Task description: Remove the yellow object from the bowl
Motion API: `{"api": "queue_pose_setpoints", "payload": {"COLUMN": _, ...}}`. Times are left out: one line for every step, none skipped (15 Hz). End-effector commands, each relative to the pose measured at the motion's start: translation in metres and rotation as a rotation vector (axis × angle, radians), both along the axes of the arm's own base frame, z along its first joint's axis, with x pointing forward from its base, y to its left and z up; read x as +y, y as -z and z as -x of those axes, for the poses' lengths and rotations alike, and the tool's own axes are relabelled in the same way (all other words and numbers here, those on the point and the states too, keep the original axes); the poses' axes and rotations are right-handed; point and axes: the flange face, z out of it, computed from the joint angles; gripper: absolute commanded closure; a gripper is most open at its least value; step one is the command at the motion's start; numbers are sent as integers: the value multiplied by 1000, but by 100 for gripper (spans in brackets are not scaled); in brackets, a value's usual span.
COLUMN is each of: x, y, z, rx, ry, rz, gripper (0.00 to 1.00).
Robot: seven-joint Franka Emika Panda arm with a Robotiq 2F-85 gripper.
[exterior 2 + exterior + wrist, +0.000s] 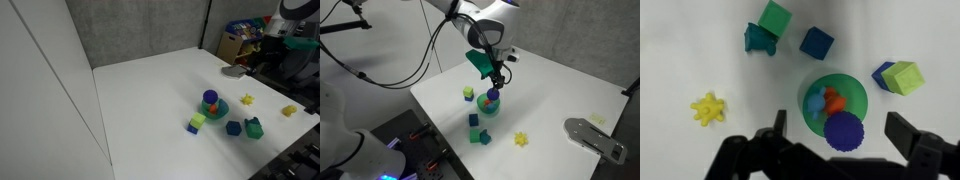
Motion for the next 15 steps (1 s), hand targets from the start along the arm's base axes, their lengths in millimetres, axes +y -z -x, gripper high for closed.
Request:
{"api": "queue_pose_setpoints", "payload": {"x": 15, "y": -49, "z": 30, "rx": -46, "ry": -34, "rz": 40, "gripper": 0}}
{"api": "queue_pose_setpoints", "payload": {"x": 19, "y": -62, "z": 36, "rx": -63, "ry": -41, "rz": 50, "gripper": 0}}
{"api": "queue_pose_setpoints", "payload": {"x": 23, "y": -75, "z": 42, "rx": -78, "ry": -46, "rz": 59, "gripper": 0}}
{"api": "queue_pose_setpoints", "payload": {"x": 26, "y": -88, "z": 47, "rx": -94, "ry": -44, "rz": 73, "gripper": 0}}
{"api": "queue_pose_setpoints", "payload": {"x": 28, "y": -101, "z": 52, "rx": -111, "ry": -37, "rz": 88, "gripper": 0}}
{"api": "queue_pose_setpoints", "payload": {"x": 31, "y": -114, "z": 56, "rx": -124, "ry": -30, "rz": 99, "gripper": 0}}
{"api": "queue_pose_setpoints", "payload": {"x": 34, "y": -127, "z": 60, "rx": -138, "ry": -22, "rz": 114, "gripper": 0}}
{"api": "queue_pose_setpoints", "payload": {"x": 36, "y": -138, "z": 63, "rx": -146, "ry": -12, "rz": 129, "gripper": 0}}
{"api": "queue_pose_setpoints", "payload": {"x": 38, "y": -147, "z": 65, "rx": -154, "ry": -3, "rz": 142, "gripper": 0}}
{"api": "queue_pose_setpoints", "payload": {"x": 40, "y": -154, "z": 67, "rx": -158, "ry": 4, "rz": 153, "gripper": 0}}
{"api": "queue_pose_setpoints", "payload": {"x": 40, "y": -157, "z": 68, "rx": -158, "ry": 7, "rz": 163, "gripper": 0}}
{"api": "queue_pose_setpoints", "payload": {"x": 37, "y": -150, "z": 61, "rx": -162, "ry": -11, "rz": 139, "gripper": 0}}
{"api": "queue_pose_setpoints", "payload": {"x": 38, "y": -154, "z": 62, "rx": -167, "ry": -9, "rz": 142, "gripper": 0}}
{"api": "queue_pose_setpoints", "payload": {"x": 38, "y": -154, "z": 63, "rx": -167, "ry": -10, "rz": 141, "gripper": 0}}
{"api": "queue_pose_setpoints", "payload": {"x": 38, "y": -152, "z": 62, "rx": -164, "ry": -10, "rz": 141, "gripper": 0}}
